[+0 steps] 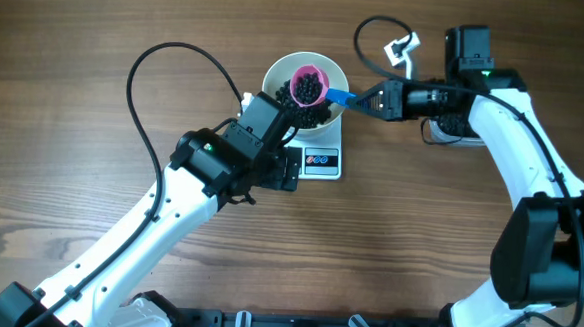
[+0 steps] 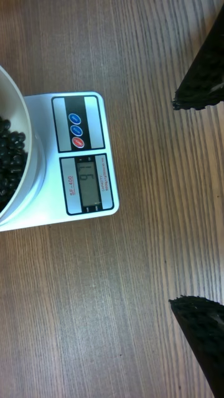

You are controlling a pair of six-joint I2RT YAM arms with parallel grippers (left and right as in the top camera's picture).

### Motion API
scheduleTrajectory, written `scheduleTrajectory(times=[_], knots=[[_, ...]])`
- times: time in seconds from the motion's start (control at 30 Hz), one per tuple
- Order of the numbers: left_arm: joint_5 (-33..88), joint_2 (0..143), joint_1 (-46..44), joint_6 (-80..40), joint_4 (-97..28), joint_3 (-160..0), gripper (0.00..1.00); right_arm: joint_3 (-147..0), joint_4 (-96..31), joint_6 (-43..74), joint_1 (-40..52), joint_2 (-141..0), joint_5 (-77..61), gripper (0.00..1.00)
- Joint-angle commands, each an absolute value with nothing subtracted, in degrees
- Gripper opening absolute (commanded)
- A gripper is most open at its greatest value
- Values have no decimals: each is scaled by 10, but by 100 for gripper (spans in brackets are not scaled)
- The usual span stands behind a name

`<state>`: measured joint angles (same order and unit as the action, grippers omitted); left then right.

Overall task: Scoop item into bowl and weigh 150g on scale
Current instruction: 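Carry the filled scoop with the right gripper over the white bowl, then tip the scoop with the right gripper to pour beans into the bowl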

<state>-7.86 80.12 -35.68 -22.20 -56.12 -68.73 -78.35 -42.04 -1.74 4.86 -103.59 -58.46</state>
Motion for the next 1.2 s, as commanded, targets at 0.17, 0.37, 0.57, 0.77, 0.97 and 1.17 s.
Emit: scheduleTrajectory(times=[0.17, 0.37, 0.57, 0.77, 0.97, 1.17], knots=[[-86, 793, -357, -229, -560, -683, 100, -791, -398, -122, 64, -941, -449, 4], [-86, 793, -357, -229, -560, -684, 100, -791, -393, -182, 105, -936, -394, 4], [-86, 793, -357, -229, -560, -683, 100, -791, -379, -216, 141, -936, -310, 4], [-86, 793, -357, -229, -560, -684, 100, -791, -360, -225, 143, -936, -310, 4], [-86, 793, -357, -229, -560, -684, 100, -791, -347, -223, 143, -936, -310, 4], [-86, 793, -357, -229, -560, -683, 100, -791, -336, -223, 143, -936, -309, 4]])
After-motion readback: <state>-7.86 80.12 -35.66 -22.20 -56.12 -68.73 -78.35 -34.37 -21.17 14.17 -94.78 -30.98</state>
